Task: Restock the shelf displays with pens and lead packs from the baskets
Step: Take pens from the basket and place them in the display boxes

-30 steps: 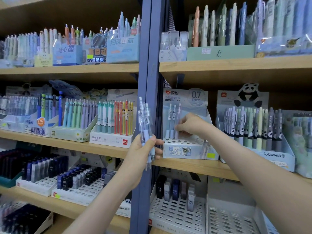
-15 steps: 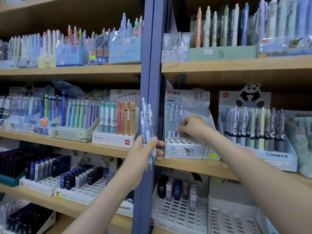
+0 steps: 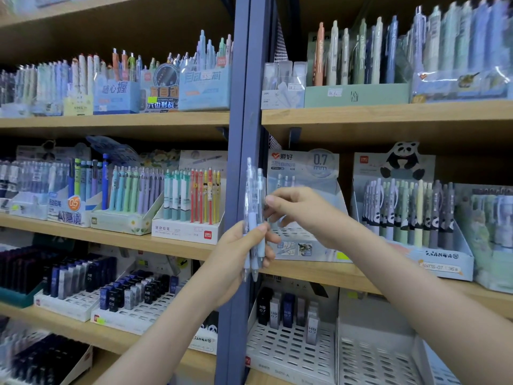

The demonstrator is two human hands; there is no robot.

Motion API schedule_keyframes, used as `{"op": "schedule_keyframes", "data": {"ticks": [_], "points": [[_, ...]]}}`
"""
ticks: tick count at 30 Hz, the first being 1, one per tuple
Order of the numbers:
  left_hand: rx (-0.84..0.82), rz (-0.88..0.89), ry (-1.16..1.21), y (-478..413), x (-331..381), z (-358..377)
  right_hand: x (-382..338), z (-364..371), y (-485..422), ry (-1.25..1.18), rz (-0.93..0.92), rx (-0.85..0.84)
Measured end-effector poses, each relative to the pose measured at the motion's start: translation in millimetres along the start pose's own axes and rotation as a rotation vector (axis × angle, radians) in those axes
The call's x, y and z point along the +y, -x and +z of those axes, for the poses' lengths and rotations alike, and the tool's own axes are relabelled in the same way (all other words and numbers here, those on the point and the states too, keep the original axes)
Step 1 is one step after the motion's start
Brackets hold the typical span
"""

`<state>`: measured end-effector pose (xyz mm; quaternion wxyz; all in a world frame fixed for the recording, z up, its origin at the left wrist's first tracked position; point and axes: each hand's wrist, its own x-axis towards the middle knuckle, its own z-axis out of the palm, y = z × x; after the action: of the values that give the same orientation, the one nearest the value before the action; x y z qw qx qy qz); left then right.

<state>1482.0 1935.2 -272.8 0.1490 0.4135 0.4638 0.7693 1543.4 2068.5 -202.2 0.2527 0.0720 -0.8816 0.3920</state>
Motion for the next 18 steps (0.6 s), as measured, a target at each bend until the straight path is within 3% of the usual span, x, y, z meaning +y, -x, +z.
{"op": "schedule_keyframes", "data": {"ticks": [3,5,11,18], "points": [[0.082,0.018,0.002,-2.8,4.2,2.7,14.2,-4.7,-7.0,-0.006,0.031,0.136],[0.143,0.046,-0.002,-3.9,5.2,1.0,27.7,-6.8,-12.3,0.185,0.104,0.227],[0.227,0.075,-0.07,-6.4,2.9,-8.8,43.5,2.5,-20.8,0.372,0.12,0.164],[0.214,0.074,-0.093,-6.2,-1.8,-11.8,40.8,6.3,-29.8,0.383,0.095,0.249]]}}
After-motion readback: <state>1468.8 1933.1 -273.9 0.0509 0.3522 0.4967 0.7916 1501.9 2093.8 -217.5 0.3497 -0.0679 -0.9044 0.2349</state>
